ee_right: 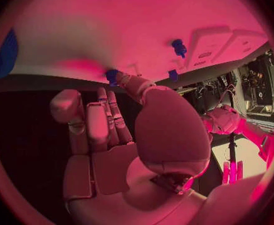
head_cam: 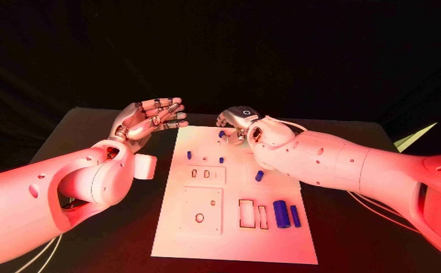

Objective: Assemble the parts on the task board

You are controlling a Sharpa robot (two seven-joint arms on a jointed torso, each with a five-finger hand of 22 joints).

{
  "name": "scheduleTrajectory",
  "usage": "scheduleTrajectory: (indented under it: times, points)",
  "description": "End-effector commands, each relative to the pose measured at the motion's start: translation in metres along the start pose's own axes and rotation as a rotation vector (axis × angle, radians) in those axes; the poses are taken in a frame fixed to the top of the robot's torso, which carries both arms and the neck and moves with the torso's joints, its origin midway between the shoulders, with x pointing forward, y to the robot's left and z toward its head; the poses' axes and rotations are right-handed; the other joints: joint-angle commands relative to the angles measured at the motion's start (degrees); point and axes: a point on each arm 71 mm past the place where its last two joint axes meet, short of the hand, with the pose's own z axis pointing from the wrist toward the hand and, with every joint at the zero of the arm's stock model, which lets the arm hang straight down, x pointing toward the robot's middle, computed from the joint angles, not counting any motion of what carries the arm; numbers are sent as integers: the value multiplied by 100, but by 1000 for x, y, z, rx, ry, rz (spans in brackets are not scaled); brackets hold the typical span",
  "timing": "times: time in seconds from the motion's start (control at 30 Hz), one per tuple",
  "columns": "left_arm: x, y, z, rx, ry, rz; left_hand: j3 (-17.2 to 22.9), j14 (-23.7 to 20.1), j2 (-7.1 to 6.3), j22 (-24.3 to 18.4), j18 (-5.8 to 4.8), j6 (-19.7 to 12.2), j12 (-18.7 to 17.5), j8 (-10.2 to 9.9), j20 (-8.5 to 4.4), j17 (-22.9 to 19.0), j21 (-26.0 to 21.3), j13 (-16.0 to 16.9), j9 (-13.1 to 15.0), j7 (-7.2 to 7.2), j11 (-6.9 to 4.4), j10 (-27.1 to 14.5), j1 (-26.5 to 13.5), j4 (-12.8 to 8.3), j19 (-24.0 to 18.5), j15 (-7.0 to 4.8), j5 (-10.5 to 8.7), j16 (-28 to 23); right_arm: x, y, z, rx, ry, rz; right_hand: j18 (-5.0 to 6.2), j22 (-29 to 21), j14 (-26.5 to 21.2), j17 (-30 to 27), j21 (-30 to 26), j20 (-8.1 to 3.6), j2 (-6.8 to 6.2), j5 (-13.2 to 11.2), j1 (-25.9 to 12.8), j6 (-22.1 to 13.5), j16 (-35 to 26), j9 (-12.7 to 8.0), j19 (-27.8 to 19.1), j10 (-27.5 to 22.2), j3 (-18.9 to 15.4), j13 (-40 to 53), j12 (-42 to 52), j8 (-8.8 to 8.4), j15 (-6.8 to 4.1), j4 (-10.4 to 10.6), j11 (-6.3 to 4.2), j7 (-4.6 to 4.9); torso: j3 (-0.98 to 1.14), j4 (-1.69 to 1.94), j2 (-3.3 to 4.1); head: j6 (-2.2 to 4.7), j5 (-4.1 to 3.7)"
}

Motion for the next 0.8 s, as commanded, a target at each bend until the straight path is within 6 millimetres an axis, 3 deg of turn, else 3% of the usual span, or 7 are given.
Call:
scheduleTrajectory:
  times: [0.03, 0.27, 0.37, 0.5, 0.63, 0.7, 0.8]
  points:
    - [0, -2, 0, 5, 0, 2, 129, 1, -81, 99, 148, 31, -29, 76, -11, 86, 88, 75, 69, 162, -44, 88, -37, -72, 163, -5, 99, 77, -1, -1, -2, -6, -4, 5, 103, -74, -8, -90, -188, 11, 68, 137, 279, -61, -54, -77, -59, -257, -621, -48, 123, -190, 13, 135, 26, -25, 4, -3, 2, 10, -1]
    - [-6, -3, -1, 4, -11, 8, 134, -7, -82, 105, 143, 31, -29, 74, -15, 110, 102, 75, 67, 160, -44, 85, -40, -85, 154, -5, 97, 72, -9, -11, -22, -8, -23, 28, 109, -131, 1, -162, -278, -6, 130, 140, 484, -5, -71, -105, -11, -212, -862, -36, 252, -223, -10, 293, 0, -55, 21, -43, 10, 46, 12]
    - [-9, -3, -2, 4, -18, 12, 134, -7, -82, 105, 143, 31, -29, 74, -15, 110, 102, 75, 67, 160, -44, 85, -40, -85, 154, -5, 97, 72, -20, -22, -36, 8, -52, 67, 59, 111, 127, 42, -66, -71, 134, 129, 507, 136, 72, -123, 179, 146, -736, 0, 483, -211, -81, 369, -91, 52, 42, -93, 8, 73, 22]
    - [-11, -4, -3, 4, -24, 15, 135, -8, -82, 106, 143, 32, -28, 75, -15, 113, 104, 75, 67, 159, -44, 86, -42, -86, 153, -5, 96, 71, -37, -40, -52, 67, -81, 163, 34, 215, 217, 166, 8, -147, 44, 125, 392, 91, 153, -181, 282, 526, -464, -13, 591, -300, -141, 459, -156, 81, 62, -171, 3, 101, 55]
    - [-13, -4, -3, 4, -26, 16, 135, -8, -82, 106, 143, 32, -28, 75, -15, 113, 104, 75, 67, 159, -44, 86, -42, -86, 153, -5, 96, 71, -50, -67, -68, 156, -78, 245, -28, 509, 324, 554, 262, -165, -145, 102, 226, 231, 382, -167, 449, 1306, -301, 130, 877, -257, -172, 560, -203, 136, 76, -216, -19, 109, 35]
    - [-13, -4, -3, 3, -26, 16, 135, -9, -82, 107, 142, 34, -27, 76, -15, 116, 105, 76, 67, 156, -44, 88, -43, -87, 152, -5, 96, 71, -54, -81, -76, 195, -62, 266, -68, 719, 376, 796, 454, -205, -243, 87, 213, 170, 521, -168, 548, 1728, -407, 333, 1168, -271, -235, 555, -282, 94, 81, -230, -25, 115, 21]
    - [-14, -4, -4, 3, -28, 17, 136, -10, -82, 107, 142, 35, -26, 76, -15, 118, 106, 76, 67, 154, -45, 89, -43, -88, 151, -4, 96, 70, -55, -95, -83, 234, -34, 281, -105, 881, 378, 891, 579, -264, -230, 116, 275, -14, 595, -70, 615, 1642, -1025, 1102, 1960, -129, -301, 661, -364, 51, 98, -245, -22, 116, 15]
